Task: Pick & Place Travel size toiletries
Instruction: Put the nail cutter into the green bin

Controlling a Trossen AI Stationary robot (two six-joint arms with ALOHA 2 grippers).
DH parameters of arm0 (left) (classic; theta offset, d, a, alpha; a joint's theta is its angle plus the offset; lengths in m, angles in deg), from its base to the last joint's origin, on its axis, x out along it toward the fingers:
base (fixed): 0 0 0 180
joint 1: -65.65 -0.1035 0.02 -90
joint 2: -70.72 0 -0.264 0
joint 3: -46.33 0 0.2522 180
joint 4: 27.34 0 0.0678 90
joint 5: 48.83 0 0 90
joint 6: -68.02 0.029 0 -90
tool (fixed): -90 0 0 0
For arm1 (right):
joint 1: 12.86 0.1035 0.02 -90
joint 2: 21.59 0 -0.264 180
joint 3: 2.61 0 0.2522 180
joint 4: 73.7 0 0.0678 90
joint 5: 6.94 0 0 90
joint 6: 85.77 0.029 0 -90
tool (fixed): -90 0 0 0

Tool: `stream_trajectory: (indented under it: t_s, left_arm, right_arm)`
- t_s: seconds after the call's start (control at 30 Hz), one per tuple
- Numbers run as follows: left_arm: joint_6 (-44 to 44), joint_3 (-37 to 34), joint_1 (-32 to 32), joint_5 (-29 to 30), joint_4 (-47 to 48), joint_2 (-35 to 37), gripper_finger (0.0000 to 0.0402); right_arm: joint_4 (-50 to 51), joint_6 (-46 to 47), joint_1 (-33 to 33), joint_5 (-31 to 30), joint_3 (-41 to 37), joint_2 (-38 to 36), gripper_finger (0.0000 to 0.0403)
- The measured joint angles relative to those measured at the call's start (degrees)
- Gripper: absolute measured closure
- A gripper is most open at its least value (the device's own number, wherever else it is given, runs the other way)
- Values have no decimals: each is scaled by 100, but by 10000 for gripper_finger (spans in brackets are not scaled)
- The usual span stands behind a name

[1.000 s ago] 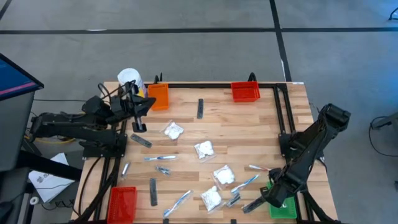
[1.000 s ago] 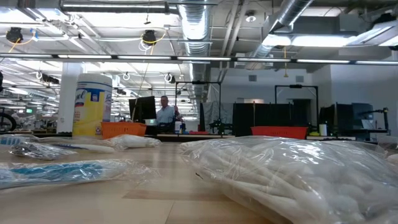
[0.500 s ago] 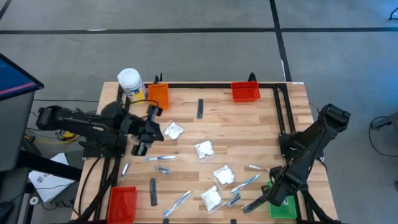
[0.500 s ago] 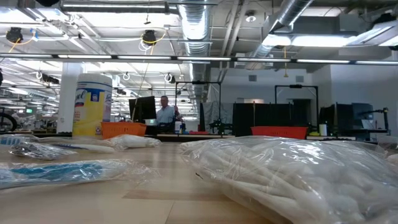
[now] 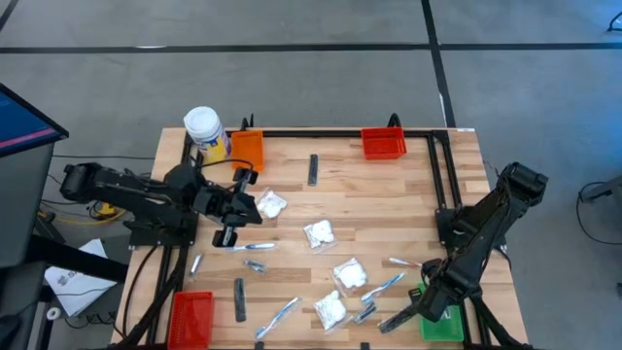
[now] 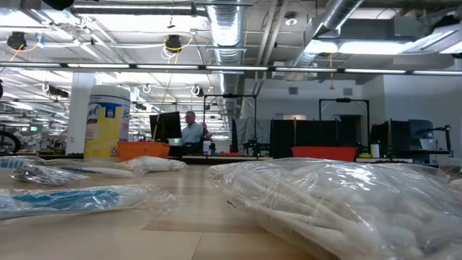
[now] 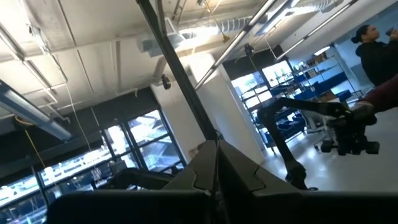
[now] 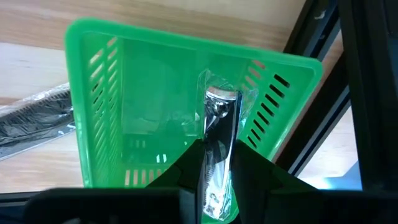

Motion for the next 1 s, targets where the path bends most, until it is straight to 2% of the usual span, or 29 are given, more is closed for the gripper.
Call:
stream_trajectory:
  t_s: [1.0]
  left_arm:
    - [-15,1,0,7,4,2,394]
  right_arm:
    - [-72,-51,0,-6,0,0,346]
